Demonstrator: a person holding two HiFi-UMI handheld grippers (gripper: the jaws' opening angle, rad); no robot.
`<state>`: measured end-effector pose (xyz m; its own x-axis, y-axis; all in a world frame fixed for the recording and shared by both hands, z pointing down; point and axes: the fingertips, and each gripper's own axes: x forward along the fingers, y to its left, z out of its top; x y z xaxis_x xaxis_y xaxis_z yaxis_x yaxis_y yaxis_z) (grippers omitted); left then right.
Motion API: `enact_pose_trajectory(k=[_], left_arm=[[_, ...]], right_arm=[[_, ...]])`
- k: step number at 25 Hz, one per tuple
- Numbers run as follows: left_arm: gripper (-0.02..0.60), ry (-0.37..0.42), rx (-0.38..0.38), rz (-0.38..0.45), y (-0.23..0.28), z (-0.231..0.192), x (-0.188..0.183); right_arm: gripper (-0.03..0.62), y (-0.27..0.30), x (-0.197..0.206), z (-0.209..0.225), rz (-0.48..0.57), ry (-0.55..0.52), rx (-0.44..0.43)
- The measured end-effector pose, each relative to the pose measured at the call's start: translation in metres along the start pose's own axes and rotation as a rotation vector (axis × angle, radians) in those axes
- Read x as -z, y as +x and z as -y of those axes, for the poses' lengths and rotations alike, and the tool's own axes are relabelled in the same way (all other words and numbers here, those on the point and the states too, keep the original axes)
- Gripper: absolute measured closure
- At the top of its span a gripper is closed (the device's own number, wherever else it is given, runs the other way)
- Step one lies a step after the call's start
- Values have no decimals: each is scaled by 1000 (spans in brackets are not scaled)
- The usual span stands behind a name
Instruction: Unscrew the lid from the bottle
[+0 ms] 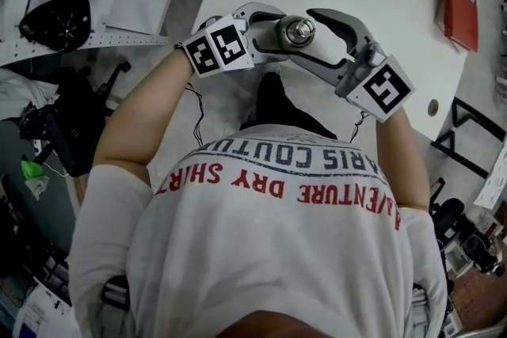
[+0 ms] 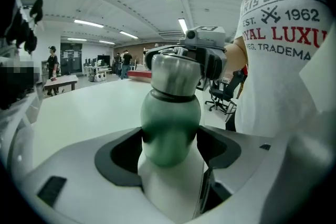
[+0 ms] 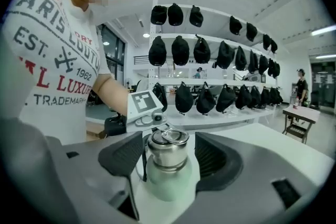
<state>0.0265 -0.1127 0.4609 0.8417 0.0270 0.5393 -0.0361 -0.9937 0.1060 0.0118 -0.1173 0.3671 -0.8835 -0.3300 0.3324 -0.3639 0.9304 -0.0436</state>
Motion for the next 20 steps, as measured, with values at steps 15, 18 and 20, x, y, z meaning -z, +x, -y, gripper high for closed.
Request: enact_pose_trajectory(k=[15, 18, 20], left_arm=[[239, -200, -333, 80, -2, 0, 0], [239, -219, -363, 86, -2, 0, 1], [239, -224, -376, 96, -2, 0, 1]], right_arm=[[303, 3, 8, 3, 54, 72, 331], [304, 5, 7, 3, 47, 53, 347], [315, 7, 6, 4, 39, 34, 356]])
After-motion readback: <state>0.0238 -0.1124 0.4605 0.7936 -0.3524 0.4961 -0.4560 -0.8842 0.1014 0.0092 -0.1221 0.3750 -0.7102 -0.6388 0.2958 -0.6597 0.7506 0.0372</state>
